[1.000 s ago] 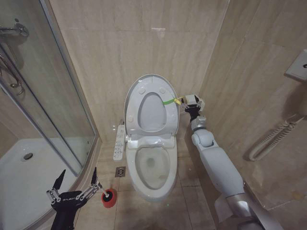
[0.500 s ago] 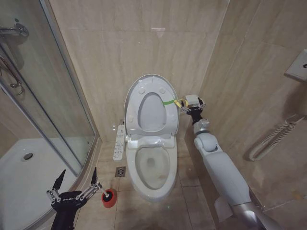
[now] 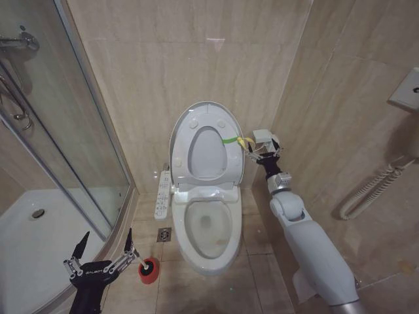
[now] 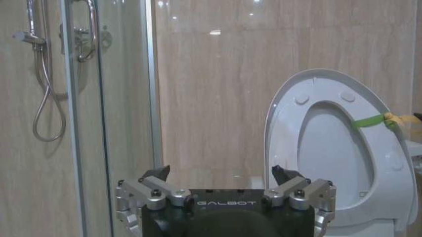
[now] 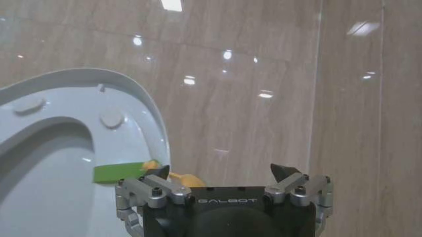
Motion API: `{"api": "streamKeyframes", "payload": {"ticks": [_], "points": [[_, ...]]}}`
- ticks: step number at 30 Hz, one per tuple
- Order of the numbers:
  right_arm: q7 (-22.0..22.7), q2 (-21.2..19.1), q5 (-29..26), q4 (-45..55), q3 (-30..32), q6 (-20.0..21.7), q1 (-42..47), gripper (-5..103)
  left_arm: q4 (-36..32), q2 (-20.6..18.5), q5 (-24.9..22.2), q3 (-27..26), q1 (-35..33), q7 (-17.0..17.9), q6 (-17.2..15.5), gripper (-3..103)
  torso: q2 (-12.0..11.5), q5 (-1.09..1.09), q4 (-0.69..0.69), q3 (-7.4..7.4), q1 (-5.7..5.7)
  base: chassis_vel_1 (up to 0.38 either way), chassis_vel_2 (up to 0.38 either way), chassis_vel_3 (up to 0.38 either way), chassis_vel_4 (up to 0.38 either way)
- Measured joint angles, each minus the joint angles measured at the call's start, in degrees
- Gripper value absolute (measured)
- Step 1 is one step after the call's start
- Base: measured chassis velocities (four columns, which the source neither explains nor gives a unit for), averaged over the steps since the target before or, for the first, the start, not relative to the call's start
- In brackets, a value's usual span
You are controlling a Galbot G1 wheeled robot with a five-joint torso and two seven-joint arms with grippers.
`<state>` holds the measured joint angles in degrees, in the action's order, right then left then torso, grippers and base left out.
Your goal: Open the toilet lid, clean the toilet bowl with a toilet brush, close the toilet lid, and flush.
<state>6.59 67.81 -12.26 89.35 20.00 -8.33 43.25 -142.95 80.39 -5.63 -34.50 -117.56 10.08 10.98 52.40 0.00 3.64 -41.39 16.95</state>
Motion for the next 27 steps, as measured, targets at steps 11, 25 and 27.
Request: {"api": "streamKeyframes", "payload": {"ticks": [11,25,27], "points": [[1.0,0.6,-1.9,6.3,0.8,1.6,5.7,99,0.0,0.0,0.0,0.0,0.0,0.0,0.0,100,0.0,0.0,-0.01,0.0,0.0,0.0,0.0,0.0,0.0],[2.2,2.8,-1.5,15.4,4.6,1.9,18.6,98,0.0,0.0,0.0,0.0,0.0,0.0,0.0,100,0.0,0.0,-0.01,0.0,0.0,0.0,0.0,0.0,0.0],[2.4,3.0,-1.2,16.2,5.0,1.8,19.9,98,0.0,0.0,0.0,0.0,0.0,0.0,0.0,100,0.0,-0.01,-0.01,0.0,0.0,0.0,0.0,0.0,0.0]]}}
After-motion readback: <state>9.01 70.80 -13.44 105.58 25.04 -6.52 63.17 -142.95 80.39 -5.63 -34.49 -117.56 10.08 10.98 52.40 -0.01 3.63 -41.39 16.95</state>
